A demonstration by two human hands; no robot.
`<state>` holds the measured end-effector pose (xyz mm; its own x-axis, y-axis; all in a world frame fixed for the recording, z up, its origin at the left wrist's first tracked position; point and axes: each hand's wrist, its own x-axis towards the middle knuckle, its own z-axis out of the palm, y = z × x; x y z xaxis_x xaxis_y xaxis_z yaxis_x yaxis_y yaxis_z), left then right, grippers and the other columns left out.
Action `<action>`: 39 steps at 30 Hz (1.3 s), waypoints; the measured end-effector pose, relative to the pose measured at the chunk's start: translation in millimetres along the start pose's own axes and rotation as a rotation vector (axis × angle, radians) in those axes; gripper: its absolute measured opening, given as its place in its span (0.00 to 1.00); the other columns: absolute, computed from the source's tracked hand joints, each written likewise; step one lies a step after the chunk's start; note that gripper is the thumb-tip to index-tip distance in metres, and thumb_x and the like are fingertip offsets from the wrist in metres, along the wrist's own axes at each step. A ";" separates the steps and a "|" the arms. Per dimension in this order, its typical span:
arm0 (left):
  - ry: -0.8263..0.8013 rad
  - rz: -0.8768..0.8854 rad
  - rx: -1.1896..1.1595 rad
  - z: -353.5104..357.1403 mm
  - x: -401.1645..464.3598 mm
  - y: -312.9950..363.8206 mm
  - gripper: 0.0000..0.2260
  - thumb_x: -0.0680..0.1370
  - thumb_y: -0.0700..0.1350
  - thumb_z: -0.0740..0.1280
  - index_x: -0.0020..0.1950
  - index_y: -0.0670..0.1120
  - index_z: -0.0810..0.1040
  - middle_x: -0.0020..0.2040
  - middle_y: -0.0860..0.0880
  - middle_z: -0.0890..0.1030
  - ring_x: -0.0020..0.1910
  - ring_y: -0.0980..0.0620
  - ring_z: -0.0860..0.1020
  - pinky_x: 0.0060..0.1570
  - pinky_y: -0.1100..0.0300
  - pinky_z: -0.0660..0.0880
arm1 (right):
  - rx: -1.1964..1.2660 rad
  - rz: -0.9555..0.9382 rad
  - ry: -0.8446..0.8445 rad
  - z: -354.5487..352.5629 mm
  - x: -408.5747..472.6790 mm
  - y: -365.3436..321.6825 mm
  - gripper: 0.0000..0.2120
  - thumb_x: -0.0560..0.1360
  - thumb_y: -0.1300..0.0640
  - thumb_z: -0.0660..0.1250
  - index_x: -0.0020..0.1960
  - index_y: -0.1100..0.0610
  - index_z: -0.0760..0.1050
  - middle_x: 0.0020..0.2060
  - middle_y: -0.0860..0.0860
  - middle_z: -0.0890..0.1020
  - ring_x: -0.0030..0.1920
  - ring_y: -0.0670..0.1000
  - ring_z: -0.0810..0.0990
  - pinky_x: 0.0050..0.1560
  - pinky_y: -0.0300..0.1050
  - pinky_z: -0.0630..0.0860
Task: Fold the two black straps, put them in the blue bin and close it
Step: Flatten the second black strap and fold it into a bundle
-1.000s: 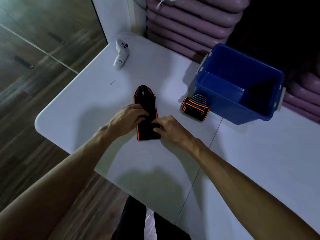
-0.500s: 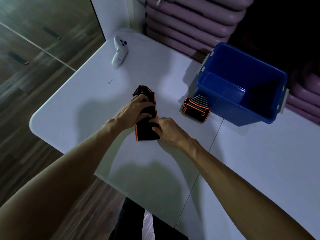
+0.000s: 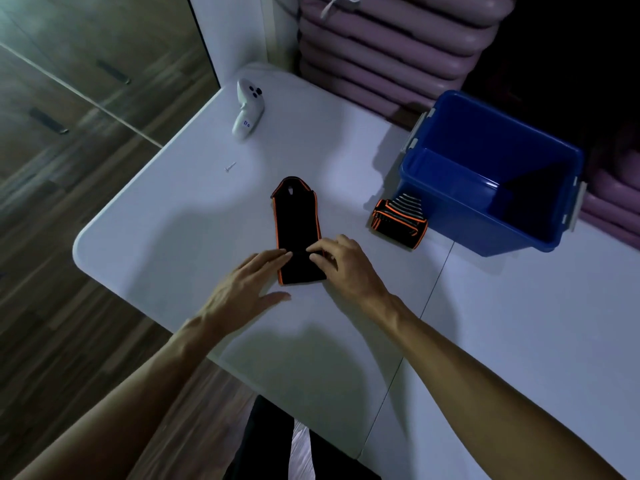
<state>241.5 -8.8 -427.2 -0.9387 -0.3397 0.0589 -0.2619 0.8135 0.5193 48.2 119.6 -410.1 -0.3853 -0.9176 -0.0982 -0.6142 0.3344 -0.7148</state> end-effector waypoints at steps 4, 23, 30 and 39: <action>0.076 -0.017 0.065 2.2 7.4 2.6 0.22 0.78 0.56 0.63 0.68 0.45 0.74 0.63 0.46 0.76 0.59 0.45 0.75 0.52 0.50 0.78 | -0.223 -0.120 -0.055 0.1 -15.8 12.3 0.29 0.73 0.41 0.70 0.70 0.53 0.71 0.67 0.53 0.67 0.61 0.55 0.68 0.59 0.47 0.71; 0.117 -0.444 -0.148 -2.2 38.7 14.4 0.11 0.80 0.52 0.62 0.49 0.45 0.74 0.39 0.46 0.79 0.38 0.44 0.77 0.36 0.54 0.71 | 0.044 0.092 0.112 12.0 3.7 1.1 0.11 0.79 0.50 0.65 0.57 0.55 0.74 0.54 0.53 0.73 0.54 0.54 0.73 0.54 0.44 0.73; 0.310 -0.317 0.002 3.4 27.3 36.4 0.07 0.80 0.45 0.61 0.54 0.46 0.77 0.51 0.47 0.76 0.48 0.46 0.77 0.40 0.53 0.75 | -0.141 0.013 0.156 7.4 -7.2 -5.6 0.12 0.79 0.46 0.63 0.60 0.49 0.76 0.55 0.51 0.72 0.53 0.52 0.74 0.45 0.48 0.79; 0.047 -0.118 0.141 -3.2 1.0 14.3 0.29 0.73 0.63 0.63 0.68 0.47 0.72 0.61 0.48 0.76 0.55 0.46 0.78 0.47 0.55 0.76 | -0.281 -0.159 -0.025 3.9 -22.5 6.7 0.27 0.75 0.47 0.69 0.70 0.56 0.70 0.64 0.55 0.71 0.57 0.57 0.73 0.49 0.53 0.80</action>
<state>237.5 1.0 -416.9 -0.8891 -0.4554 0.0459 -0.4012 0.8236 0.4009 55.5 141.7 -415.3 -0.2543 -0.9669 -0.0205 -0.8328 0.2297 -0.5036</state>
